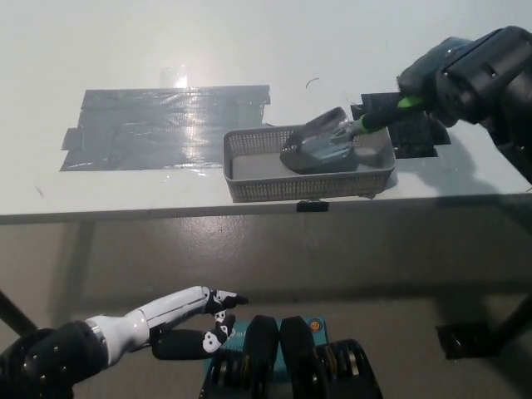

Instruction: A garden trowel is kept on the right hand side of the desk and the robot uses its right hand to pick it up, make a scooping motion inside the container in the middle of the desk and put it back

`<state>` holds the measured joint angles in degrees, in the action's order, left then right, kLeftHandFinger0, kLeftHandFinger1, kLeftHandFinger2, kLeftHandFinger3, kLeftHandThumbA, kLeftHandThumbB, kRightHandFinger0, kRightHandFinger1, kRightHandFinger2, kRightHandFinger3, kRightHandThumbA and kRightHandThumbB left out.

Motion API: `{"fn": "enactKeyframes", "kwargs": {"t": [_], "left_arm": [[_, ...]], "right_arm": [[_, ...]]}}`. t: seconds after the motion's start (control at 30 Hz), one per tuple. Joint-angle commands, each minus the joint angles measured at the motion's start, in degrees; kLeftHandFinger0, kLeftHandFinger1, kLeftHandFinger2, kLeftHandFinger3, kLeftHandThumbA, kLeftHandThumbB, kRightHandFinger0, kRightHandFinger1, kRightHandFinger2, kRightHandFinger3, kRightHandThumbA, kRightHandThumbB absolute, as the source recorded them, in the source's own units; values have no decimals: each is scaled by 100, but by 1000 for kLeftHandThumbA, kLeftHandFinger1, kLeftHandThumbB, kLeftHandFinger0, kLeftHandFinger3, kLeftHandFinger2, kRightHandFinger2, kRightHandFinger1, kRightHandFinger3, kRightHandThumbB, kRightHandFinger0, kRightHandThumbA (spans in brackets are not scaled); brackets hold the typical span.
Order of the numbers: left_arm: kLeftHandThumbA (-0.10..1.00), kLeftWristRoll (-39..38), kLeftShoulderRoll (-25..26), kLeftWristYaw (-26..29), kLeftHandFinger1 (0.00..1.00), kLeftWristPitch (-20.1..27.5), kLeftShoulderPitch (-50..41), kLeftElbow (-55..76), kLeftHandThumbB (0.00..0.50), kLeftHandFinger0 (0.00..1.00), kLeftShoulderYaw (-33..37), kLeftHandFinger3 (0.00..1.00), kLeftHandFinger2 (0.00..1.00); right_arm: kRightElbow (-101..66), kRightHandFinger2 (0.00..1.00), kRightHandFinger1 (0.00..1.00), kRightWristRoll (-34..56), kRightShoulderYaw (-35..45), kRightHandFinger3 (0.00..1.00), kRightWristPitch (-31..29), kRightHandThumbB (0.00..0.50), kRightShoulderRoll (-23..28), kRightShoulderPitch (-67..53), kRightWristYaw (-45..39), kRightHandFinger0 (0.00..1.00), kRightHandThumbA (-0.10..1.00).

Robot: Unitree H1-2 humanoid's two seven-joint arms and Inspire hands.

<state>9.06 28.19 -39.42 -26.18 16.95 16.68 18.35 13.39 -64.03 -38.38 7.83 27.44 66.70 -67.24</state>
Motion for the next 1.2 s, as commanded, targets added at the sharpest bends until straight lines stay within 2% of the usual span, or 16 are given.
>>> {"fn": "enactKeyframes", "kwargs": {"t": [0.0, 0.07, 0.1, 0.23, 0.27, 0.33, 0.43, 0.5, 0.57, 0.67, 0.77, 0.83, 0.87, 0.9, 1.0, 1.17], "left_arm": [[1000, 98, 51, -197, 1000, -75, 146, 148, 480, 1000, -18, 1000, 1000], [1000, 91, 42, -237, 1000, -75, 166, 139, 493, 1000, -24, 1000, 1000], [1000, 119, 19, -249, 1000, -75, 188, 122, 500, 1000, -14, 1000, 1000], [1000, 125, -26, -265, 1000, -75, 147, 99, 500, 1000, -39, 1000, 1000], [1000, 155, -26, -270, 1000, -75, 141, 104, 499, 1000, -26, 1000, 1000], [1000, 158, -5, -318, 1000, -75, 121, 103, 486, 1000, -23, 1000, 1000], [1000, 180, -28, -326, 1000, -75, 111, 79, 500, 1000, 4, 1000, 1000], [1000, 194, -48, -330, 1000, -75, 93, 65, 500, 1000, 22, 1000, 1000], [1000, 243, -56, -335, 1000, -75, 71, 78, 500, 1000, 15, 1000, 1000], [1000, 201, -68, -332, 1000, -75, 18, 95, 500, 1000, 15, 1000, 1000], [1000, 224, -60, -317, 1000, -75, -1, 79, 500, 1000, 37, 1000, 1000], [1000, 215, -50, -313, 1000, -75, -14, 65, 500, 1000, 47, 1000, 1000], [1000, 217, -39, -307, 1000, -75, -57, 74, 500, 1000, 48, 1000, 1000], [1000, 210, -33, -302, 1000, -75, -71, 70, 500, 1000, 44, 1000, 1000], [1000, 183, -41, -290, 1000, -75, -104, 68, 500, 1000, 22, 1000, 1000], [1000, 211, -35, -292, 1000, -75, -159, 79, 500, 1000, 9, 1000, 1000]], "right_arm": [[-199, 444, 287, -186, 118, 787, 190, 0, -79, 57, -10, 240, 329], [-176, 324, 83, -105, 126, 836, 236, 0, -182, -66, 5, 21, 219], [-243, 392, 174, -87, 155, 827, 258, 0, -191, -159, 36, 79, 224], [-266, 279, 47, -2, 247, 802, 290, 0, -320, -350, 133, 0, 49], [-251, 740, 536, 12, 275, 911, 340, 1, -388, -432, 160, 441, 70], [-243, 770, 547, 106, 379, 943, 341, 0, -485, -583, 365, 460, -37], [-209, 1000, 931, 211, 571, 1000, 563, 0, -638, -766, 390, 796, -100], [-129, 767, 629, 306, 736, 872, 749, 0, -786, -923, 481, 503, -100], [-77, 712, 633, 426, 858, 751, 708, 0, -877, -1032, 620, 496, -100], [77, 321, 242, 834, 1260, 510, 569, 21, -1030, -1296, 1125, 103, -100], [207, 245, 172, 1038, 1488, 520, 413, 137, -1077, -1379, 1430, 15, -100], [295, 147, 106, 1341, 1801, 58, 340, 189, -1112, -1440, 1745, 0, -100], [303, 310, 179, 1573, 2024, 3, 349, 195, -1145, -1486, 1867, 0, -100], [323, 509, 282, 1630, 2096, 15, 317, 226, -1162, -1488, 1930, 0, -100], [297, 623, 341, 1799, 2307, 189, 219, 244, -1133, -1479, 2171, 0, -100], [226, 553, 318, 2390, 2804, 430, 215, 217, -992, -1305, 2253, 0, -100]]}}
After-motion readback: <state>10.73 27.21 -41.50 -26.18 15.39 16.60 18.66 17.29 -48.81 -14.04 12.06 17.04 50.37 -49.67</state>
